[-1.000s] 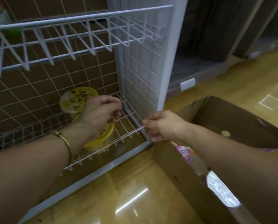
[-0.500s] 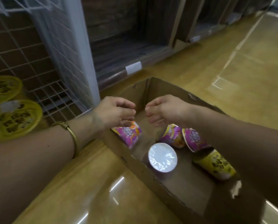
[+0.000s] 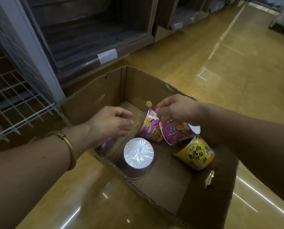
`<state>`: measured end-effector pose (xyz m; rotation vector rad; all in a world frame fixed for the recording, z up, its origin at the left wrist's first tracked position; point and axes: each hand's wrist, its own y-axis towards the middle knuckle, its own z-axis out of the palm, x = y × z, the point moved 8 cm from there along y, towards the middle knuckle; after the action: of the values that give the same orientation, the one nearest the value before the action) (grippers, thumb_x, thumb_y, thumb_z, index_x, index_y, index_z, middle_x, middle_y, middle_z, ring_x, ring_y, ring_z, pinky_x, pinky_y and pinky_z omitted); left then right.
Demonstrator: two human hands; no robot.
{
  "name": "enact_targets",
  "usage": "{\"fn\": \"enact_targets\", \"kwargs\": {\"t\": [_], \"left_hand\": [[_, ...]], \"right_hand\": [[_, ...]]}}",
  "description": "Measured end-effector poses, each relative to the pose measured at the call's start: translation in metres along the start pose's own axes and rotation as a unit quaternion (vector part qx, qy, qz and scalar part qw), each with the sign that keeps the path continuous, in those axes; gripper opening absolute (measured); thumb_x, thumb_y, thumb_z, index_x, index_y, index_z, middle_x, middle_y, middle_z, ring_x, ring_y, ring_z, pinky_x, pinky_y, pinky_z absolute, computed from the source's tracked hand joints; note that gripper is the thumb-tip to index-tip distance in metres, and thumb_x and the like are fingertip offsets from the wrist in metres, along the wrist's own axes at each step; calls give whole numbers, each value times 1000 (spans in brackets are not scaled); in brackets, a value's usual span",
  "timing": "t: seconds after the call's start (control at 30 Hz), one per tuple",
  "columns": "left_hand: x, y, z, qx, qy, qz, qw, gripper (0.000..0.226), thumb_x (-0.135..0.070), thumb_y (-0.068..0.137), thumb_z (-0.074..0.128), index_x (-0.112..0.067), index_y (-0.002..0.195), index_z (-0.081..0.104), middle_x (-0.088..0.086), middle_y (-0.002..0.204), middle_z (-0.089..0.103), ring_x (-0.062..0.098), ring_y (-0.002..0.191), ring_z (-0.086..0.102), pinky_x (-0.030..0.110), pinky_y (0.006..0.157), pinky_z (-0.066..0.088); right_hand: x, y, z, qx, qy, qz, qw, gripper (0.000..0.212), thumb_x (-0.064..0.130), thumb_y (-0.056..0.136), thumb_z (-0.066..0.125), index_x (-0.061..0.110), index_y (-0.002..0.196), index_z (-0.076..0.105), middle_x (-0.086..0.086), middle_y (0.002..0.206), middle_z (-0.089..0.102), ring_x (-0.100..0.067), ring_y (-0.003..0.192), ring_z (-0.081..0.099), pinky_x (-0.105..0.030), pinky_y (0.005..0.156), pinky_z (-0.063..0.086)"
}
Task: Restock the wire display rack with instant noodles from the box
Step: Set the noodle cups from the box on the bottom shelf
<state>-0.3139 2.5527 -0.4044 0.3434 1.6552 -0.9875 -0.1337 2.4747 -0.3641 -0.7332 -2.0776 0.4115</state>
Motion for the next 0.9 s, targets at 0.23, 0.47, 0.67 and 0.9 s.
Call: {"fn": "enact_targets", "kwargs": {"t": [0.23,0.47,0.67,0.9], "left_hand": [[5,5,14,8,5,-13,1000,28,-1,88,67,-8,114,62,14,99,66,22,87,68,34,75,60],[16,12,11,2,7,-33,999,28,-4,88,68,-8,115,62,17,101,68,29,98,70,43,85,59],[24,13,6,-3,20,-43,999,25,-6,87,70,-13,111,63,17,107,68,28,98,70,43,84,60],[29,15,4,-6,4,-49,999,25,-5,88,69,-9,112,63,20,102,70,32,96,71,42,82,60]], "right_hand": [[-13,5,6,25,-31,18,999,29,28,95,65,17,122,64,-6,100,73,-13,84,72,-24,64,60],[-3,18,5,-51,-320,-99,941,55,44,85,74,19,132,60,-1,122,66,-18,107,62,-26,82,47],[-34,26,21,41,-636,-2,770,113,73,62,76,23,152,30,-9,150,37,-31,138,35,-46,112,32],[-50,28,20,7,-677,15,736,124,55,71,80,22,158,-3,-24,161,13,-41,148,16,-49,120,18]]}}
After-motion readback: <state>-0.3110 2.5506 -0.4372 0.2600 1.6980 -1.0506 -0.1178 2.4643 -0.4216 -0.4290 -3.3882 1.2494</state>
